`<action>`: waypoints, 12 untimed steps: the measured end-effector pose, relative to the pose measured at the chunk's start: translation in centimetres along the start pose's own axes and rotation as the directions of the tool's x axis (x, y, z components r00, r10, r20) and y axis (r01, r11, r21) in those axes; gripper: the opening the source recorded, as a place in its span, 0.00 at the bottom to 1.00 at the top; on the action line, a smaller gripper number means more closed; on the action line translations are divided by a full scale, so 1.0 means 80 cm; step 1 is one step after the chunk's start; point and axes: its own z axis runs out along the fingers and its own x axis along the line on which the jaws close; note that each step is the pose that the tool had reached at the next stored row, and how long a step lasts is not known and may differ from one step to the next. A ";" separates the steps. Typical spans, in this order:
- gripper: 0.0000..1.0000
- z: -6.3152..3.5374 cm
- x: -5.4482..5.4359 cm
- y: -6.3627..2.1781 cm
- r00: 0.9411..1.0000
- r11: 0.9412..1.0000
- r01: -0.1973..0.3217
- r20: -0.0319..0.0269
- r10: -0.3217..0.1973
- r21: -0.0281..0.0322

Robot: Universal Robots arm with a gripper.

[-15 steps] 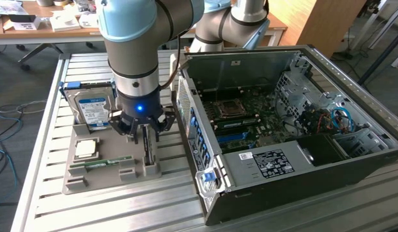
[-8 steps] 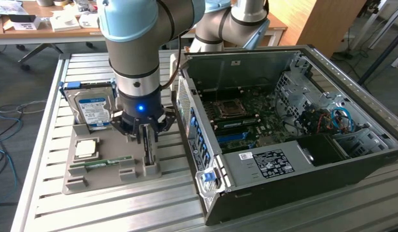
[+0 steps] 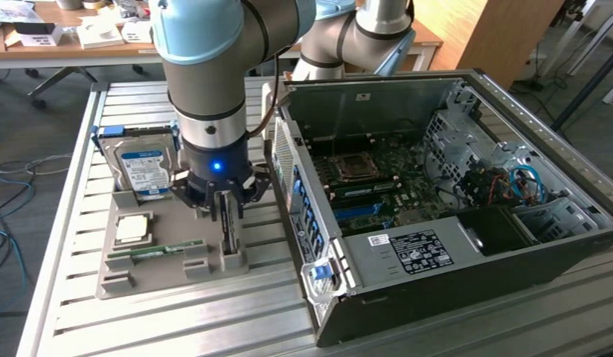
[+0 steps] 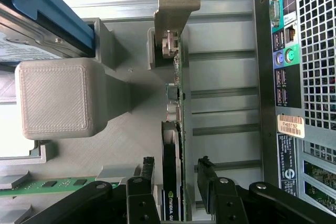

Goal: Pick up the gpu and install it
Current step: 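Pick up the gpu and move the gpu toward the slot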

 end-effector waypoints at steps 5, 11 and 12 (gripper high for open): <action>0.38 0.000 0.000 0.000 1.000 1.000 0.000 0.000 0.000 0.000; 0.38 0.000 0.001 0.000 1.000 1.000 0.000 0.000 0.000 0.000; 0.38 0.000 0.001 0.000 1.000 1.000 0.000 0.000 0.000 0.000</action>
